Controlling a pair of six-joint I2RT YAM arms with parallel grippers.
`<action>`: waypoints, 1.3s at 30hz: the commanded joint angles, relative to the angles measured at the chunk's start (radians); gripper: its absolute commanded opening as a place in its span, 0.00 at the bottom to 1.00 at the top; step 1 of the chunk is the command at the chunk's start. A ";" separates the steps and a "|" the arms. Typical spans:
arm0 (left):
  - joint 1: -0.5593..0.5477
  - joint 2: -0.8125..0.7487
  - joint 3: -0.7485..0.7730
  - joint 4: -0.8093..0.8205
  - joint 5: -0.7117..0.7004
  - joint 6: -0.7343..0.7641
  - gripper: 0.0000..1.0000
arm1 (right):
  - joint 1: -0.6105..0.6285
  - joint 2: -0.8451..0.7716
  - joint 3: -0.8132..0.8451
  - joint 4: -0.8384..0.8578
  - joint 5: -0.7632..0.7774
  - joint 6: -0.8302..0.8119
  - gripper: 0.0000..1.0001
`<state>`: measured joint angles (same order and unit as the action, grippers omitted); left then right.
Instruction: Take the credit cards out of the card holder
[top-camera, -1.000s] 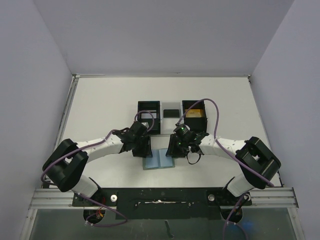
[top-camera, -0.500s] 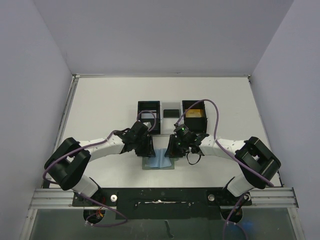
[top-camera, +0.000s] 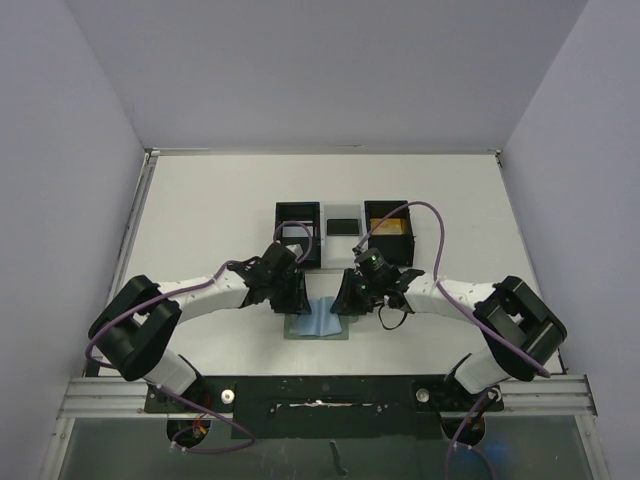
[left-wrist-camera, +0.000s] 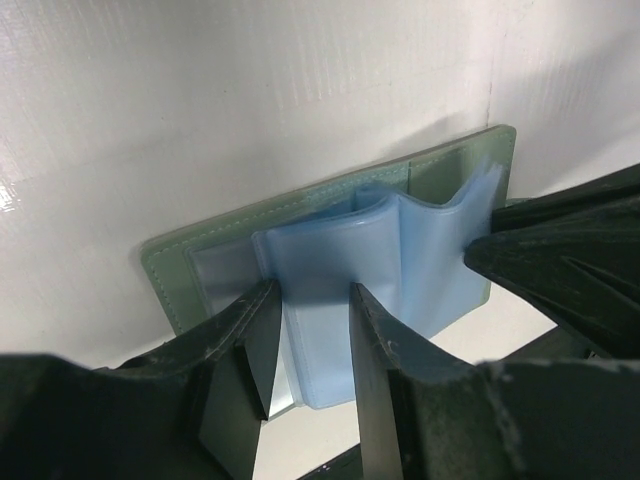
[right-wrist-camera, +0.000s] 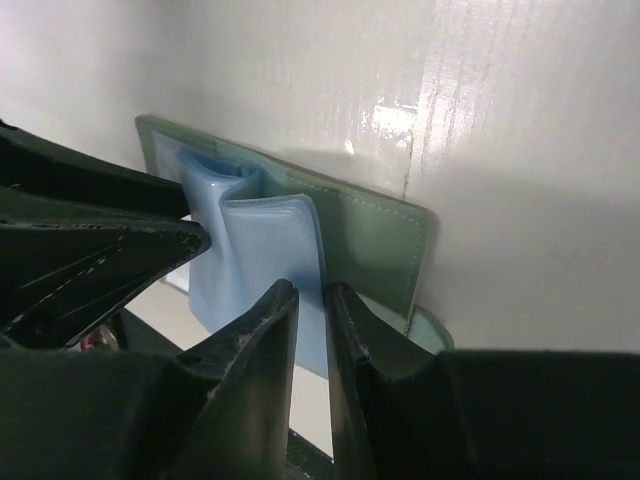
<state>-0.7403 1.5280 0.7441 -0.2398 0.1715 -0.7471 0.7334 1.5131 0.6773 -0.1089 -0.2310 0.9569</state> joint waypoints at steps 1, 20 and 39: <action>-0.010 -0.039 0.024 -0.027 -0.021 0.004 0.33 | -0.035 -0.105 -0.004 0.049 -0.036 0.017 0.21; 0.187 -0.440 0.027 -0.136 -0.271 0.067 0.72 | -0.112 -0.469 0.174 -0.163 0.499 -0.412 0.98; 0.722 -0.594 0.308 -0.374 -0.357 0.211 0.75 | -0.551 -0.556 0.351 -0.177 0.437 -0.685 0.98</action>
<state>-0.0223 0.9848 0.9455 -0.5629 -0.0429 -0.5613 0.1780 1.0500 0.9020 -0.3134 0.2379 0.3458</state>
